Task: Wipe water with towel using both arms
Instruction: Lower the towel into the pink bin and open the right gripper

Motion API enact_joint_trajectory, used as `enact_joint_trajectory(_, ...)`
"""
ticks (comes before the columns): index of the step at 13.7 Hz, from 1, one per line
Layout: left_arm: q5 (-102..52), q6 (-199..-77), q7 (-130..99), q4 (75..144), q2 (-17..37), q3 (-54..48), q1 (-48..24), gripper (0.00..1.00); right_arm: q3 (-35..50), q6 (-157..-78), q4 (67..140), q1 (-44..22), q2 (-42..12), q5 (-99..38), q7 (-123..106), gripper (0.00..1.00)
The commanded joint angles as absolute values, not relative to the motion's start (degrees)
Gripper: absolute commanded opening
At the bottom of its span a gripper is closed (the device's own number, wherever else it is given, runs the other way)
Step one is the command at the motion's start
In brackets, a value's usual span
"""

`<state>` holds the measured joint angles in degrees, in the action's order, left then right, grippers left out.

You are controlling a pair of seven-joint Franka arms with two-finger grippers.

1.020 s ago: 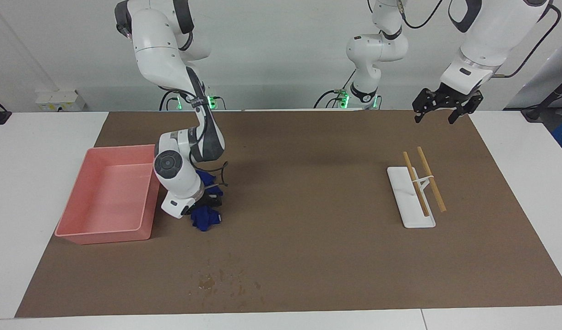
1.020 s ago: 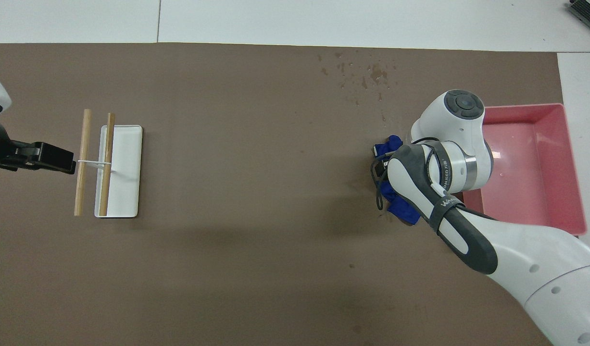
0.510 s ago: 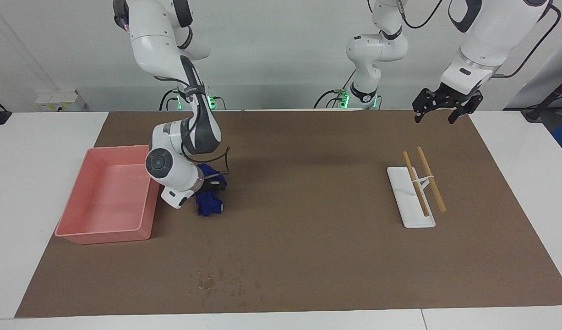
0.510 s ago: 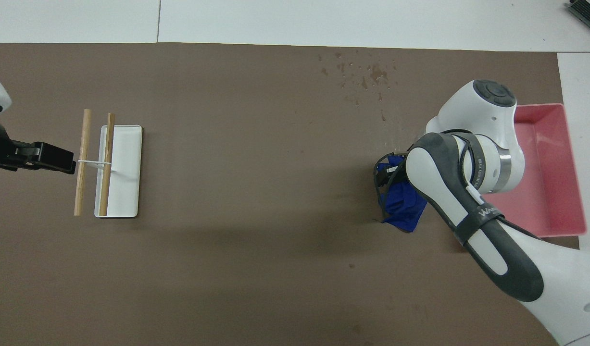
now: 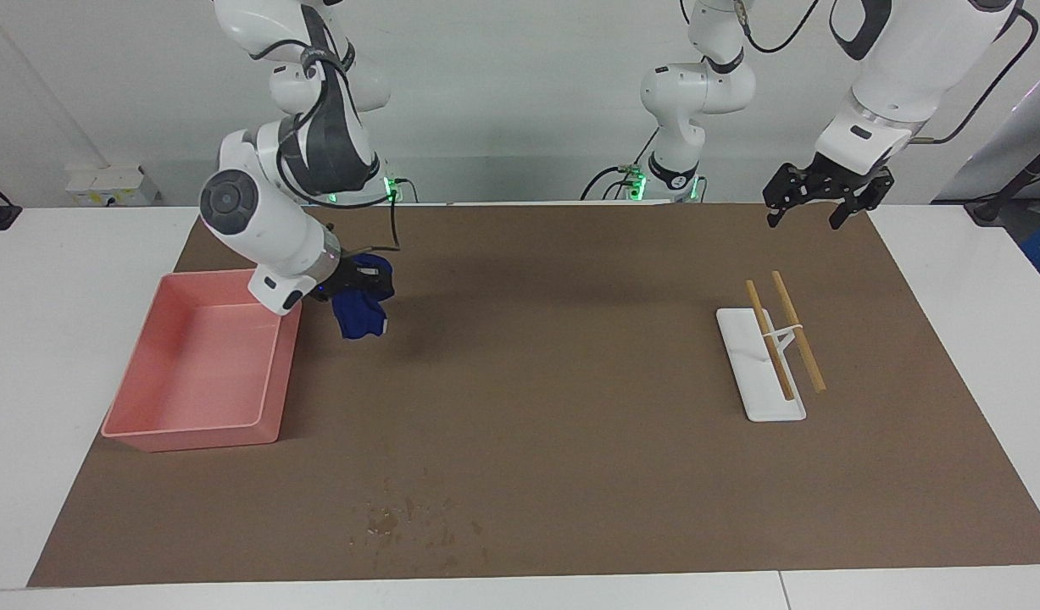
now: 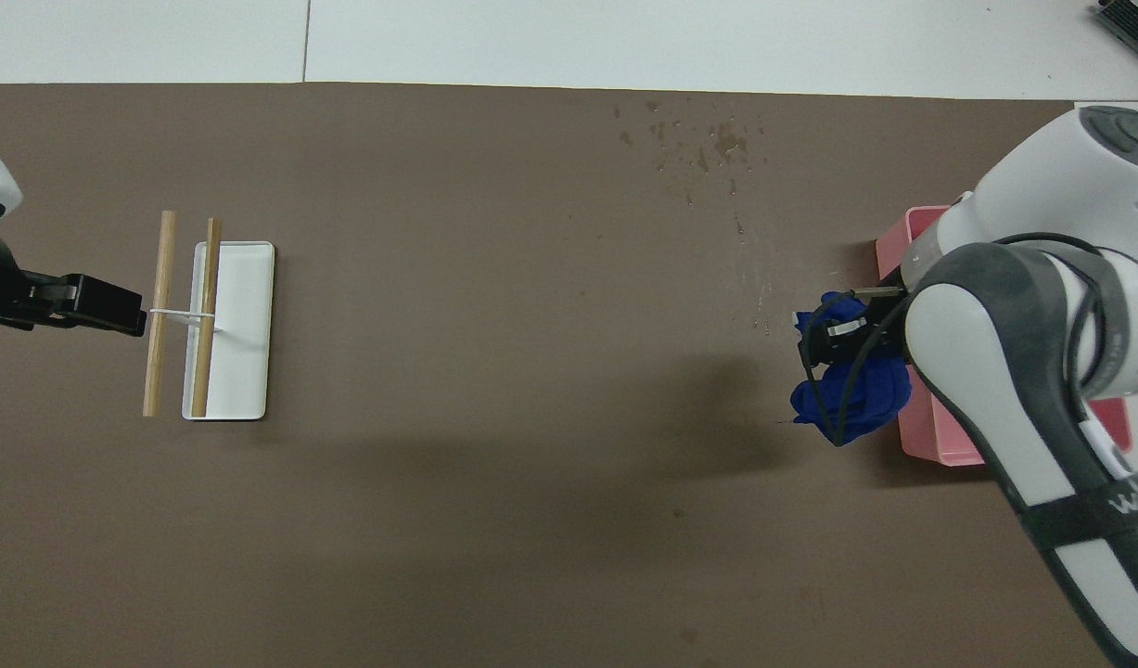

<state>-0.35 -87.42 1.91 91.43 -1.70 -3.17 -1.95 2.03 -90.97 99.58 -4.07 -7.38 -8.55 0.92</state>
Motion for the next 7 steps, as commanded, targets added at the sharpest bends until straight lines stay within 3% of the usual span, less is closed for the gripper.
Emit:
enact_joint_trajectory(1,-1.05,-87.89,1.85,92.99,-2.99,-2.90,-2.02,1.00,2.37,-86.41,95.90,-1.68,-5.36,-2.49,-5.42,0.00)
enact_joint_trajectory(4,-1.05,-87.89,1.85,92.99,-3.08,-2.90,-2.02,1.00,2.37,-86.83,94.31,4.63,-5.45,1.84,-18.76,0.00)
enact_joint_trajectory(7,-1.05,-87.89,1.85,92.99,-3.08,-2.90,-2.02,1.00,2.37,-94.27,95.88,8.78,-5.45,5.09,-27.93,0.00)
